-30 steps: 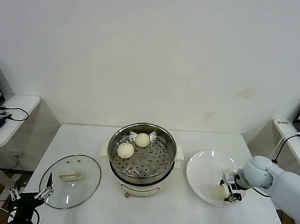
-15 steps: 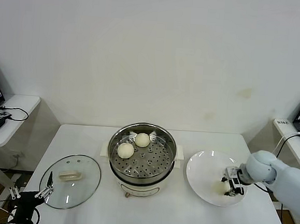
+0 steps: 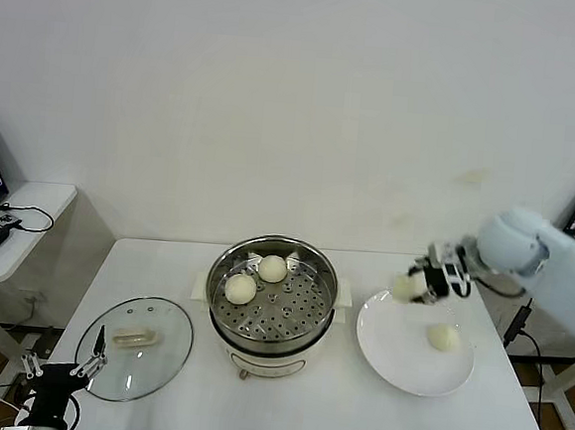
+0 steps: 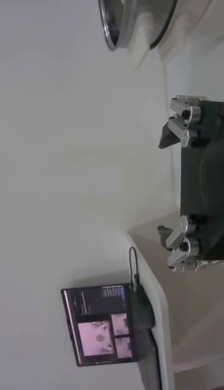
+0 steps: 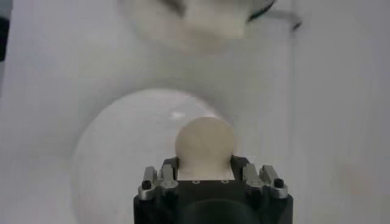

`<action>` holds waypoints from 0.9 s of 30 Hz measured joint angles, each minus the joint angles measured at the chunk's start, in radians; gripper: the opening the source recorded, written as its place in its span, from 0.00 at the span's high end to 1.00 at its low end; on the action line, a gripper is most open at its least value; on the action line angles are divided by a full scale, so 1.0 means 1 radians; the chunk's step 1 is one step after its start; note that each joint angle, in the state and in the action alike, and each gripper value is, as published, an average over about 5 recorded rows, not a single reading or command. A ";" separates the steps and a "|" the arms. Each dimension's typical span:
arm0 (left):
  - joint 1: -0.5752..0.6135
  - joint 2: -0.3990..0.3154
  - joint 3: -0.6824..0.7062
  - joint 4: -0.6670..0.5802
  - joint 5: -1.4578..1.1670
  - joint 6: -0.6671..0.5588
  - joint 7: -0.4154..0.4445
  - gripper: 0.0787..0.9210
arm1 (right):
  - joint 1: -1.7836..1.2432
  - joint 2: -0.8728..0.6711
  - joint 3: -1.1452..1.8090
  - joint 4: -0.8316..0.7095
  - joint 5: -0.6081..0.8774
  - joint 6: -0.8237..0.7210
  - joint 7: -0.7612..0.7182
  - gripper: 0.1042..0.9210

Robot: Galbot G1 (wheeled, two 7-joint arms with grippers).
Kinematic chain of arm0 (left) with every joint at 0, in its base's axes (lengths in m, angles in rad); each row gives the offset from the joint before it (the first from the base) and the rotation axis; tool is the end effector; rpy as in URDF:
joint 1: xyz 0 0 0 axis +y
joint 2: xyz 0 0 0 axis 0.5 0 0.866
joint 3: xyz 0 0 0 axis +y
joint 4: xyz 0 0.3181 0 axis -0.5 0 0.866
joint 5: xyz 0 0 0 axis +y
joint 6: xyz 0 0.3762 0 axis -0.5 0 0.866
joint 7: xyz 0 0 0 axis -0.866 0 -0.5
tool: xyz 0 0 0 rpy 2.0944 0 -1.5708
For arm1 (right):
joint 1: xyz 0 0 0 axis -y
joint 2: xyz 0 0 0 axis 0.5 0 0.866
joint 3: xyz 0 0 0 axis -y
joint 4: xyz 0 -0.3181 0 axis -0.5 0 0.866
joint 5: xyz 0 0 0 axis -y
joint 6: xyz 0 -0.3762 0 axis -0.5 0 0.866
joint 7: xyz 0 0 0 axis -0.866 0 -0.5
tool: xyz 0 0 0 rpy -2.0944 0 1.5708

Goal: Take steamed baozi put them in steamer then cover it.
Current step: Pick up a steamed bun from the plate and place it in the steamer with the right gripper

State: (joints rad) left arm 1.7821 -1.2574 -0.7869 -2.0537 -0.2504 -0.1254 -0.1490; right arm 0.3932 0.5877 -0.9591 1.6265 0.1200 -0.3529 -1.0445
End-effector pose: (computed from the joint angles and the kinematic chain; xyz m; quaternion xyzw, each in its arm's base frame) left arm 0.1651 0.1267 -0.2971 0.0997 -0.9911 -0.0822 0.0313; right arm 0.4764 -0.0398 -0.0291 0.4956 -0.5844 0.5855 0.2645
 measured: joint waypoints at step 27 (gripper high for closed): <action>-0.002 -0.024 -0.025 -0.005 -0.012 -0.020 -0.005 0.12 | 0.149 0.519 -0.328 -0.078 -0.035 0.334 0.065 0.43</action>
State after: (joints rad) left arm 1.7803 -1.2809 -0.8114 -2.0587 -0.2627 -0.1459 -0.1540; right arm 0.5417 1.1062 -1.2872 1.5486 0.0852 -0.0194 -0.9798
